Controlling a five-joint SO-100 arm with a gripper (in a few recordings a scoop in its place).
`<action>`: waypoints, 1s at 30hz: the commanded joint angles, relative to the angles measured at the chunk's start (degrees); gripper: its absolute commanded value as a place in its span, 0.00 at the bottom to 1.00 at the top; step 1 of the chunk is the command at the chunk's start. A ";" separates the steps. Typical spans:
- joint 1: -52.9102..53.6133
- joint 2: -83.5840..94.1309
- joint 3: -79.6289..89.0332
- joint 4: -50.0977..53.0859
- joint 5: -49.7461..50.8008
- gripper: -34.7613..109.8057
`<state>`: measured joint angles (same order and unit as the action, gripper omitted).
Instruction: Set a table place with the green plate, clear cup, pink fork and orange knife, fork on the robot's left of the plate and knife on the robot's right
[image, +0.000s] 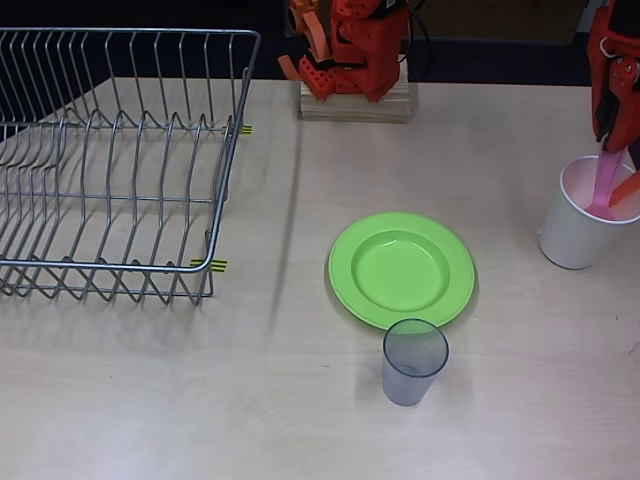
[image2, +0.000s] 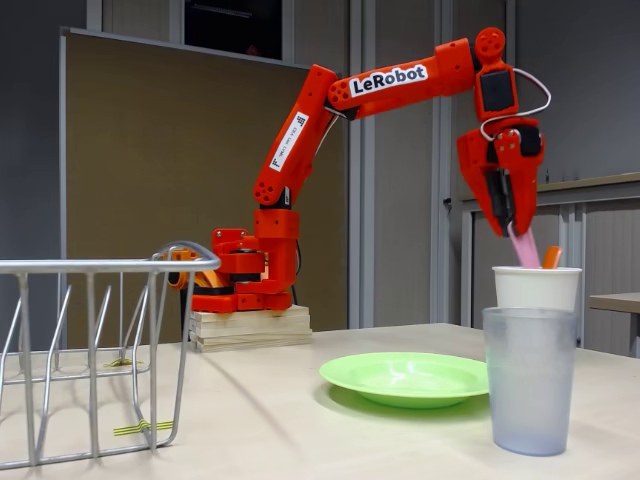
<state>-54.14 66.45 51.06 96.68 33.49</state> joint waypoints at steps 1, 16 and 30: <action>0.35 3.43 -6.06 2.81 0.44 0.24; 0.62 17.40 -4.04 6.42 2.46 0.24; 15.56 21.53 13.71 -7.56 -16.44 0.24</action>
<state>-41.66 86.48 61.35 92.90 19.42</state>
